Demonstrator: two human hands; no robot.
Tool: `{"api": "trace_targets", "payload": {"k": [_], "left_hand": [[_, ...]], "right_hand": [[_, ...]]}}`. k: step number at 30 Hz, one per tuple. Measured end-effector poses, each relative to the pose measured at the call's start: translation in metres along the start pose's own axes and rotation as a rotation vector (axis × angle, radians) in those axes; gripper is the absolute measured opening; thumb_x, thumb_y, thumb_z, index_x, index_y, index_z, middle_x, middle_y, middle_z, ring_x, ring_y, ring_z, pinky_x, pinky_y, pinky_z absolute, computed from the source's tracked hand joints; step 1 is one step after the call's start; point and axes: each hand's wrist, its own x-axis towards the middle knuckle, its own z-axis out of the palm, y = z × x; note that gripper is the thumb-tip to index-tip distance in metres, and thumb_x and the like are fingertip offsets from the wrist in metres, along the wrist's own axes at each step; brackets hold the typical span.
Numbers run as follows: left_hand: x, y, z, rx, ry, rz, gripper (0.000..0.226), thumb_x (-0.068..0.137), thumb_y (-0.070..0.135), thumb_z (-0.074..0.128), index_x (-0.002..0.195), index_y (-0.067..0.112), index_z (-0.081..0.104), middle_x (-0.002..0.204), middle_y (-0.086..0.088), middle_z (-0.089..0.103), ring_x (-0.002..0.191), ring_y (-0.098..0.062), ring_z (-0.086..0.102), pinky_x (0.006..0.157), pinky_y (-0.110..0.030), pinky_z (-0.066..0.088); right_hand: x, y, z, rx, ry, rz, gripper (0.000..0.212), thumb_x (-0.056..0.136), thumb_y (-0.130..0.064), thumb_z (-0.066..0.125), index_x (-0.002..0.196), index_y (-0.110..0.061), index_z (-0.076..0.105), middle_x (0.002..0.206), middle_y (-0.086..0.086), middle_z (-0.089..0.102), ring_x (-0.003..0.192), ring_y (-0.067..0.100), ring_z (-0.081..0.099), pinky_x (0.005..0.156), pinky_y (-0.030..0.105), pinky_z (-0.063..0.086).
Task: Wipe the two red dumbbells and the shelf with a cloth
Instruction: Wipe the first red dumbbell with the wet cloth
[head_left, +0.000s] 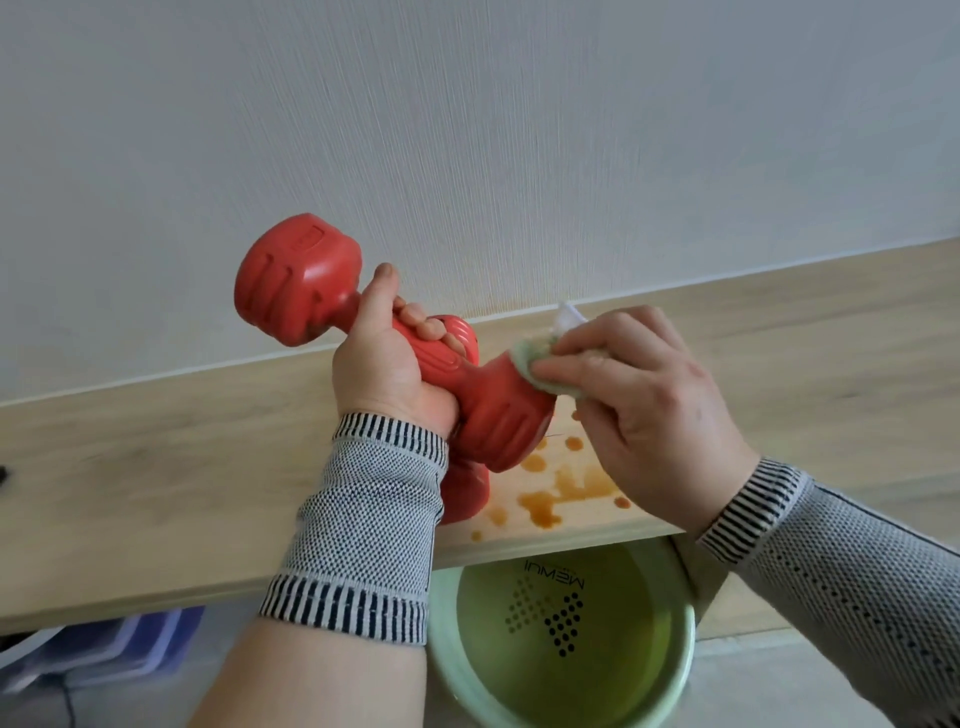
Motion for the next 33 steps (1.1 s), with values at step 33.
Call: {"api": "trace_targets", "payload": {"k": [33], "left_hand": [[-0.004, 0.008, 0.000, -0.128, -0.094, -0.001, 0.032, 0.091, 0.025, 0.055, 0.062, 0.024, 0.043, 0.052, 0.012, 0.038, 0.041, -0.003, 0.036, 0.048, -0.018, 0.036]], "right_hand": [[0.010, 0.027, -0.018, 0.080, 0.132, 0.355, 0.029, 0.087, -0.002, 0.058, 0.108, -0.018, 0.069, 0.101, -0.002, 0.057, 0.093, 0.019, 0.057, 0.075, 0.014, 0.046]]}}
